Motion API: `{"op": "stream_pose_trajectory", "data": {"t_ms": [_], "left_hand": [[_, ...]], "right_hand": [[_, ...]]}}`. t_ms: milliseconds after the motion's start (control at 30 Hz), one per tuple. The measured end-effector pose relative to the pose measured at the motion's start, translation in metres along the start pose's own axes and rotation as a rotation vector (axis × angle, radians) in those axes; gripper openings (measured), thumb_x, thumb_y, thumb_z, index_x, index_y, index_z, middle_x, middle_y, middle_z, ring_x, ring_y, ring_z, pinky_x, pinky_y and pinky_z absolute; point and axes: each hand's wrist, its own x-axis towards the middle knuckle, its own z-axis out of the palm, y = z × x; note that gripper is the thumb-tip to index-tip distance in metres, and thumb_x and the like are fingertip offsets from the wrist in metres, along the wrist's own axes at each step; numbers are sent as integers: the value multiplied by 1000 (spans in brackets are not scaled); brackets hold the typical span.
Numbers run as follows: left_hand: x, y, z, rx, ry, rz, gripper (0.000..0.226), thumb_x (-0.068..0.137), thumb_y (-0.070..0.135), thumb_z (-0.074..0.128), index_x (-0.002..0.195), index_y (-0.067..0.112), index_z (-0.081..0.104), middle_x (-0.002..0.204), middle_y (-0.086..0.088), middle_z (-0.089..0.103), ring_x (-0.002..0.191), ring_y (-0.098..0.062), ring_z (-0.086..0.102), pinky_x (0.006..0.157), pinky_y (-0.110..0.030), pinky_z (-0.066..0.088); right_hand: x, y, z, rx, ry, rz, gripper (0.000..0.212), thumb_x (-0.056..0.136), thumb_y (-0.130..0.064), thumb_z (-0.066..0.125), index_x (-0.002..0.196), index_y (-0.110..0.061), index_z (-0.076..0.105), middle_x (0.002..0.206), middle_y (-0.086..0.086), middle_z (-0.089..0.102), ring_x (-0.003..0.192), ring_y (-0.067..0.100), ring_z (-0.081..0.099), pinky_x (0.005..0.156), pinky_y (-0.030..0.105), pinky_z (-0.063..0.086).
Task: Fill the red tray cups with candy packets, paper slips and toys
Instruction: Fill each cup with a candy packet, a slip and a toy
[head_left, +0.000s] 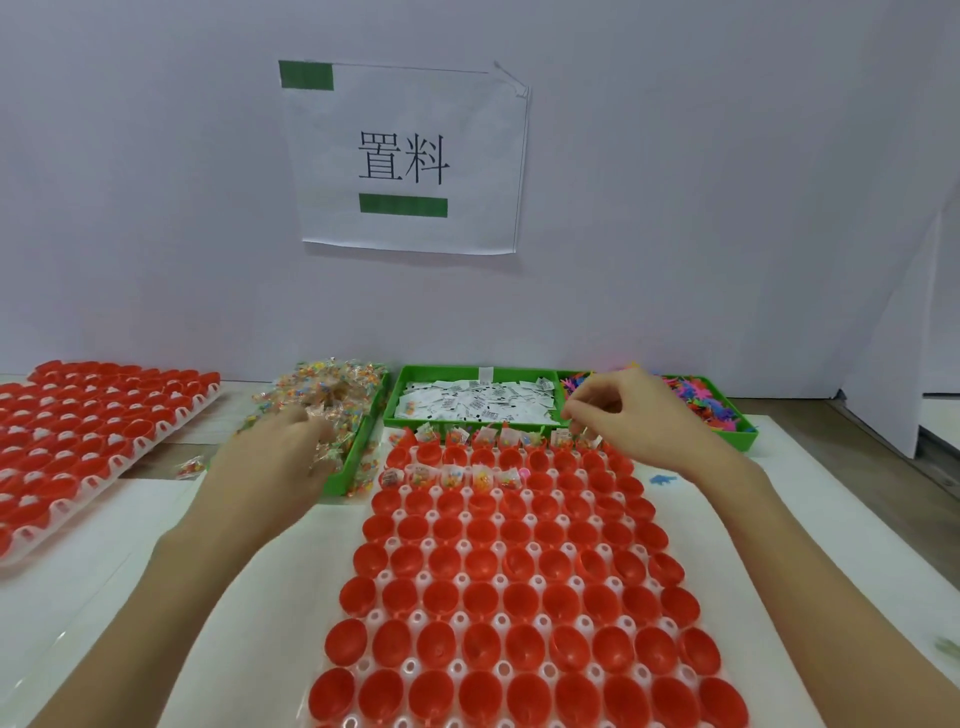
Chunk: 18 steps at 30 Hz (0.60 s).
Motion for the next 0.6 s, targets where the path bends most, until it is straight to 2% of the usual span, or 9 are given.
{"op": "stream_pose_trajectory", "data": {"t_ms": [67, 167, 267, 400, 467, 533, 600], "left_hand": [[-14, -8, 15, -17, -20, -11, 26, 95, 21, 68, 120, 14, 71, 116, -6, 62, 109, -30, 61, 89, -45, 53], [-25, -12, 35, -94, 75, 35, 28, 85, 1, 78, 113, 4, 74, 106, -14, 65, 99, -41, 64, 79, -51, 56], [-24, -17, 42, -122, 178, 68, 24, 79, -4, 82, 102, 4, 78, 96, -12, 67, 88, -40, 67, 70, -50, 58], [-24, -22, 44, -144, 240, 154, 21, 73, -6, 87, 89, 5, 79, 90, -8, 68, 81, -36, 67, 67, -46, 58], [-23, -24, 46, -142, 257, 183, 19, 74, -3, 87, 89, 5, 79, 96, -9, 69, 87, -36, 66, 71, -47, 58], [-22, -26, 47, -112, 298, 224, 8, 86, 10, 81, 93, 8, 78, 105, -8, 71, 96, -35, 66, 82, -49, 57], [-22, -23, 47, -101, 282, 242, 25, 94, 31, 60, 98, 11, 75, 111, -5, 73, 100, -32, 67, 87, -48, 54]], "right_hand": [[0, 5, -8, 29, 31, 27, 14, 98, -26, 65, 89, -24, 76, 75, -8, 76, 71, 10, 71, 69, 32, 57], [2, 16, -16, 60, 70, 75, 15, 98, -24, 64, 89, -21, 77, 76, -7, 77, 77, 17, 73, 79, 41, 61], [6, 30, -20, 84, 103, 109, 17, 98, -19, 64, 88, -19, 77, 76, -2, 77, 79, 17, 74, 87, 40, 59], [8, 45, -22, 58, 136, 142, 19, 98, -14, 62, 87, -18, 76, 76, -2, 77, 73, 10, 71, 80, 33, 58], [10, 51, -22, 44, 153, 150, 19, 98, -13, 62, 86, -19, 75, 76, -3, 76, 70, 6, 69, 75, 28, 55], [11, 56, -22, 29, 164, 152, 19, 98, -14, 61, 86, -19, 75, 76, -4, 76, 65, -1, 67, 71, 23, 51], [11, 60, -23, 13, 166, 161, 19, 98, -15, 61, 87, -20, 76, 76, -5, 76, 64, -3, 65, 68, 21, 48]]}}
